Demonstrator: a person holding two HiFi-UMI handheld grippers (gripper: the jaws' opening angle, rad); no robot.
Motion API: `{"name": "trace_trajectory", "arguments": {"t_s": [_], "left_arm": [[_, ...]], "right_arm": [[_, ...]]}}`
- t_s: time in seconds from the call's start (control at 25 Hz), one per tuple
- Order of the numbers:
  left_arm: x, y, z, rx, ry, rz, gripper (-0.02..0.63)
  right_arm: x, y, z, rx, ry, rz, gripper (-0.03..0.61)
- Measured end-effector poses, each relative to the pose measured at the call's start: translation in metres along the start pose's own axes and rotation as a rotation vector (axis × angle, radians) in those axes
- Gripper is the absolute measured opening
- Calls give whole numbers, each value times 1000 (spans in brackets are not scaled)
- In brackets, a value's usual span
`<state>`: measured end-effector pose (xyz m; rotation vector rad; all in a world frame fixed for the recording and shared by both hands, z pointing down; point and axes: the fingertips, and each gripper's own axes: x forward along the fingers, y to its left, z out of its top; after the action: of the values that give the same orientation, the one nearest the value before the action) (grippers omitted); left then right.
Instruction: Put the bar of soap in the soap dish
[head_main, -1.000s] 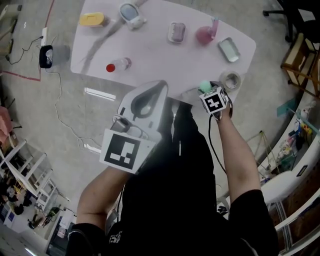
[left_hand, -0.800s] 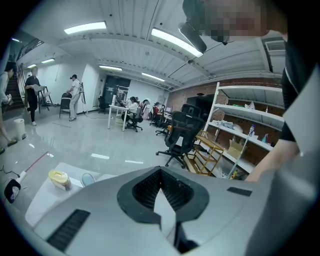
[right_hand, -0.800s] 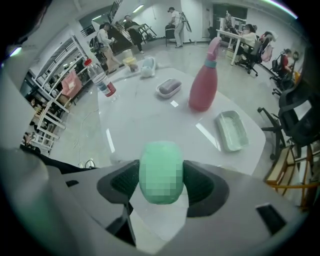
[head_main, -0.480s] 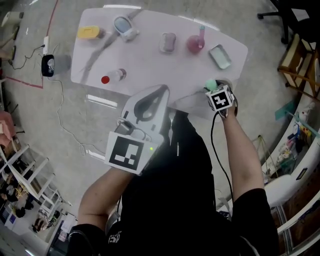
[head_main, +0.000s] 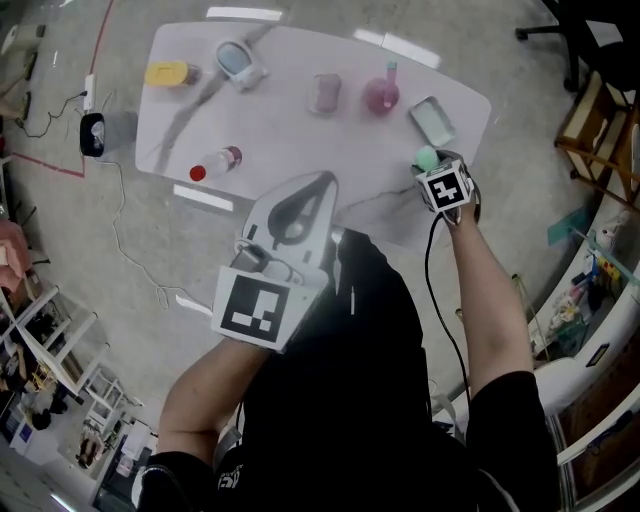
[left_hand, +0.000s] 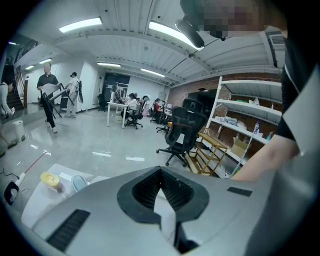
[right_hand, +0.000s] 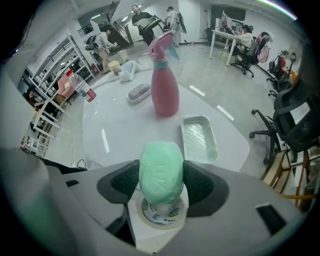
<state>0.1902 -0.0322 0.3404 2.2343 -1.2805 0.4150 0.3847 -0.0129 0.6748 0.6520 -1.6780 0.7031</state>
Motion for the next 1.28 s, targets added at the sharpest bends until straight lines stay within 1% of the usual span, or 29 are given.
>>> {"name": "trace_trajectory", "arguments": {"t_s": [0.16, 0.28, 0.36, 0.64, 0.76, 0.88, 0.96, 1.16, 1.28], "left_arm": [[11, 1, -5, -16, 15, 17, 9], [16, 2, -11, -28, 33, 30, 9], [18, 2, -14, -30, 40, 37, 9], [24, 4, -28, -52, 61, 57, 9], [26, 1, -35, -58, 70, 57, 9], [28, -1, -41, -64, 80, 59, 9], [26, -1, -42, -66, 82, 66, 9], [18, 1, -46, -70, 86, 85, 9], [13, 4, -47, -72, 92, 93, 9]], "right_arm": [[6, -31, 5, 9, 13, -21, 286], [11, -49, 17, 3, -14, -31, 287], [15, -57, 25, -2, -30, -30, 286], [28, -80, 34, 6, -29, -48, 286], [32, -87, 37, -6, -27, -54, 286], [39, -87, 36, -17, -2, -38, 286], [42, -87, 43, -21, -16, -29, 287], [45, -86, 49, 21, -32, 33, 287], [44, -91, 51, 42, -58, 20, 287]]}}
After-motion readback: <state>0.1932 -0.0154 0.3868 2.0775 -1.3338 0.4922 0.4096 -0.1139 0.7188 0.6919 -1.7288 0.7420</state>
